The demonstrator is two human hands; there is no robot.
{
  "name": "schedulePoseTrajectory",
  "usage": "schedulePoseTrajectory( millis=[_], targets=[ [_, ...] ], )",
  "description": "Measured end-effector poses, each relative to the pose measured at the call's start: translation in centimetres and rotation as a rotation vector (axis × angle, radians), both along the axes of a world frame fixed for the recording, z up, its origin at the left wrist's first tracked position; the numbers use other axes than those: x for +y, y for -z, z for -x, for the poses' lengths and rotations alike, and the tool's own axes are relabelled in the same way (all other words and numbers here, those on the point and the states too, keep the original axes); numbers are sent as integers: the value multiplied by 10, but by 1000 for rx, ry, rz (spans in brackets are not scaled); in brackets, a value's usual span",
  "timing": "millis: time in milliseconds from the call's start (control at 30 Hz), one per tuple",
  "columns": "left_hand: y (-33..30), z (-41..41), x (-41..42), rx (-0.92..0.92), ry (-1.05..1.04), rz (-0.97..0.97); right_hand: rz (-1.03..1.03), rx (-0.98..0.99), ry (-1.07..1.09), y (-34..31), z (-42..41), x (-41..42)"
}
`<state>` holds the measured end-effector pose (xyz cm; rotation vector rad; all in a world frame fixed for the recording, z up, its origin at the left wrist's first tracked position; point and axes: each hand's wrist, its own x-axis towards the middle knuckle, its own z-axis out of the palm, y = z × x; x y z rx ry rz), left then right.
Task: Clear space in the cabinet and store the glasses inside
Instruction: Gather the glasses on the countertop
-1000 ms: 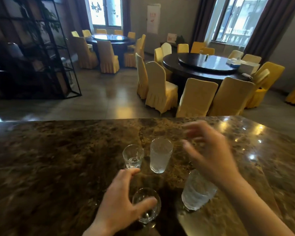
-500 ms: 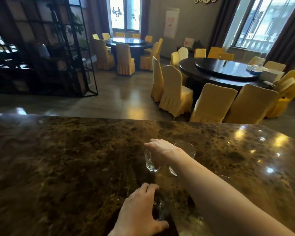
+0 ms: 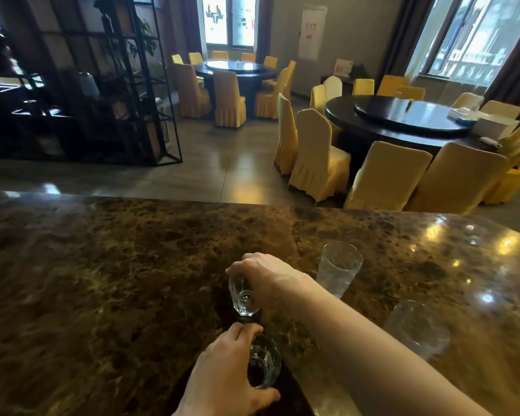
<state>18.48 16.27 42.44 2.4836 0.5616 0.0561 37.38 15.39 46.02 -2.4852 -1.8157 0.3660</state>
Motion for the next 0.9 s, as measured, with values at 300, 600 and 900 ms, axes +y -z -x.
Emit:
schedulePoseTrajectory(
  millis=[300,600,900],
  targets=[
    [-17,-3,-2,80,52,12,-74,58,78,-28,8,-26],
    [-84,-90,-10,-465,96,-181,-294,-81,432,-86,-40,-210],
    [-61,-228,-33,44,280,-197,-23,31,525,-38,-45,-271]
  ],
)
